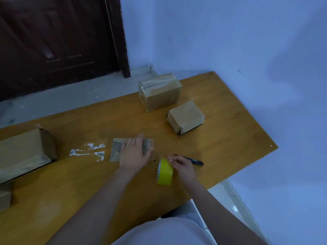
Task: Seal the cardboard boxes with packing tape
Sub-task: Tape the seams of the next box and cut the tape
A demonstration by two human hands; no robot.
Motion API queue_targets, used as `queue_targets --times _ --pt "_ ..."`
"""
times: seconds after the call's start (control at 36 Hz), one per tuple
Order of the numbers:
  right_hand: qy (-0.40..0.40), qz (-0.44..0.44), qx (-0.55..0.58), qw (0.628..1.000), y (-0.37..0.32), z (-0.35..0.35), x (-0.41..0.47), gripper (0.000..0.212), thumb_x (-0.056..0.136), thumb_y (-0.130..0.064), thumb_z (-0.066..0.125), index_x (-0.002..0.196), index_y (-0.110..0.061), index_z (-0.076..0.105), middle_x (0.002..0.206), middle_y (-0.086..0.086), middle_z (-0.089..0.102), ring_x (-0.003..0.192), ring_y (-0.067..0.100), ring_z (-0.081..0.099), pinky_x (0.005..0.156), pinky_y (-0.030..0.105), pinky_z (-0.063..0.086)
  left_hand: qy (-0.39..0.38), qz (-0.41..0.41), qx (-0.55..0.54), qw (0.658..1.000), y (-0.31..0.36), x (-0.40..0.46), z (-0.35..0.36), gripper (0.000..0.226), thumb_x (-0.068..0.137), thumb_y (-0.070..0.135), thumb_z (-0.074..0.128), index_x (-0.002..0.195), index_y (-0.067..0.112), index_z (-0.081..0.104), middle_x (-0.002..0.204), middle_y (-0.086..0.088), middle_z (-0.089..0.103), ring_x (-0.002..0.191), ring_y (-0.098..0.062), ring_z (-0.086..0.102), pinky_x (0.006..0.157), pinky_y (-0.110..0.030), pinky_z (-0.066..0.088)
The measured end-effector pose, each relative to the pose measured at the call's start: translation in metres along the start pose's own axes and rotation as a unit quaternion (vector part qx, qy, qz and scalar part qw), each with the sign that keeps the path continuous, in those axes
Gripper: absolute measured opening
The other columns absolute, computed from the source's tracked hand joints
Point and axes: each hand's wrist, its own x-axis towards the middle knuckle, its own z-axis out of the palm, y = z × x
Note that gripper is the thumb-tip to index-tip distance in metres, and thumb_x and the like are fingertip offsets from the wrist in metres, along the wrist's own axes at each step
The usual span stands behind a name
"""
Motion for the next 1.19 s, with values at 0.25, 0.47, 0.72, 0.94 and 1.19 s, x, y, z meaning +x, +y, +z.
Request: queue_targets --times 0.25,0.47,0.72,0.94,1.19 --pt "-0.012 0.011 -0.008 1.0 0.006 -0.001 0.003 0.011 0.088 -0.007 0.061 0.094 -0.002 0.068 0.097 -0.007 0.067 0.093 0.001 0.06 0.079 0.014 0.044 -0.045 -0.062 0.117 0.99 0.017 0.032 0.003 0.043 0.088 0.049 0.052 0.118 0.019 0.047 0.122 -0.008 0.033 0.117 -0.029 0.03 0.097 -0.04 0.027" --pt "-0.018 0.032 0.01 0.999 0.007 0.002 0.005 0.011 0.088 -0.003 0.061 0.081 -0.011 0.066 0.093 -0.007 0.067 0.091 0.004 0.061 0.083 0.018 0.046 -0.04 -0.009 0.05 0.998 0.007 0.036 0.014 0.023 0.095 0.047 0.047 0.101 0.035 0.066 0.121 0.008 0.046 0.118 -0.019 0.035 0.1 -0.041 0.02" --pt "-0.018 0.043 -0.025 0.999 0.003 0.0 0.006 0.012 0.089 -0.007 0.06 0.098 -0.001 0.068 0.095 -0.005 0.067 0.088 0.003 0.06 0.078 0.014 0.046 -0.062 0.032 0.09 0.993 0.01 0.037 0.013 0.04 0.09 0.064 0.041 0.092 0.033 0.066 0.115 0.011 0.051 0.115 -0.02 0.036 0.099 -0.044 0.023" --pt "-0.01 0.042 -0.01 0.999 -0.004 0.004 0.003 0.01 0.089 -0.009 0.061 0.084 -0.013 0.069 0.095 0.003 0.068 0.09 0.013 0.061 0.081 0.021 0.047 0.132 0.128 -0.071 0.98 -0.003 0.028 0.024 0.066 0.095 0.06 0.027 0.075 0.018 0.074 0.097 -0.003 0.066 0.097 -0.02 0.051 0.086 -0.04 0.033" --pt "-0.001 0.03 -0.03 0.999 -0.008 0.006 0.001 0.013 0.091 -0.013 0.06 0.081 -0.015 0.067 0.09 0.004 0.065 0.088 0.015 0.057 0.079 0.026 0.044 0.018 0.242 -0.017 0.97 -0.034 -0.001 0.005 0.034 0.079 0.046 0.046 0.085 0.028 0.075 0.112 -0.003 0.061 0.111 -0.021 0.042 0.084 -0.045 0.041"
